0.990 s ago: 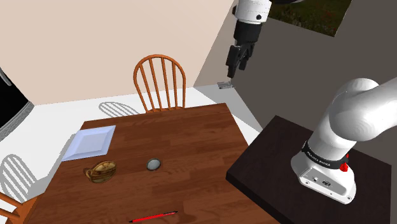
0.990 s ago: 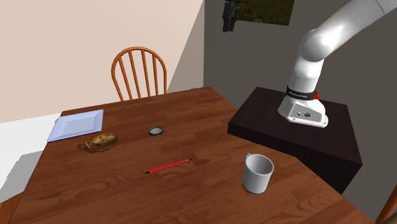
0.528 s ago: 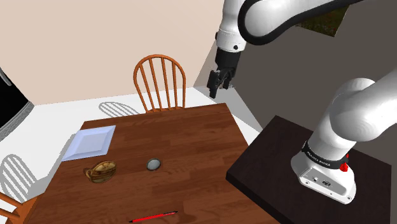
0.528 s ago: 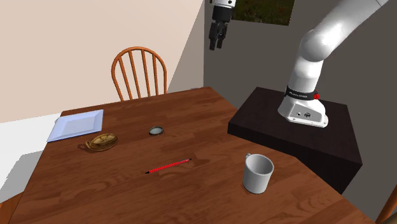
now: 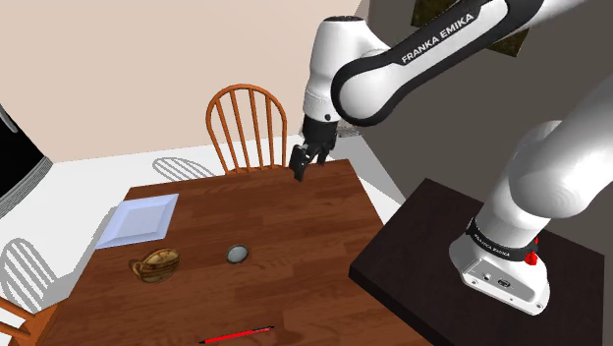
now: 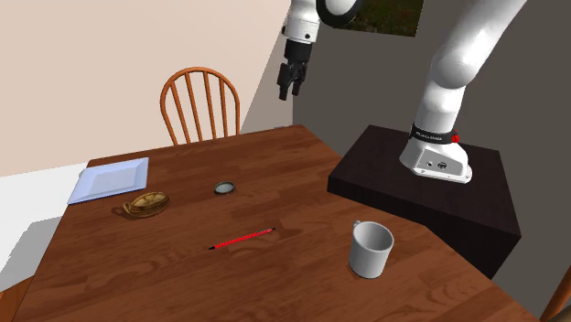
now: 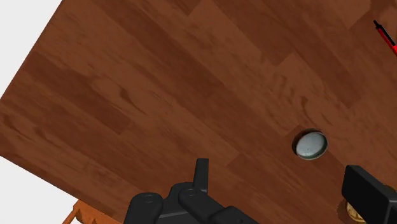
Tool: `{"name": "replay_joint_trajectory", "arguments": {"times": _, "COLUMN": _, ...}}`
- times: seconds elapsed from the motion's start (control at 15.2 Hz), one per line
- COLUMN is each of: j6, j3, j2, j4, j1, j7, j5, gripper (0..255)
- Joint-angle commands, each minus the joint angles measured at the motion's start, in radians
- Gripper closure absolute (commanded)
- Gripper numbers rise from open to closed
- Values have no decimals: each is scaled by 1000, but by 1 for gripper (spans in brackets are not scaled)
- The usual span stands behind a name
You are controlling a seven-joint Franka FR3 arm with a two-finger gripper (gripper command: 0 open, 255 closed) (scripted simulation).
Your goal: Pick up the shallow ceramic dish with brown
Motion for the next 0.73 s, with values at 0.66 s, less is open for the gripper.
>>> {"name": "replay_joint_trajectory", "arguments": {"times": 0.66, "j6": 346, "j3": 48, "j2": 531, "j4": 200, "j1": 29, "j7": 469, "j5": -475, "gripper": 0}}
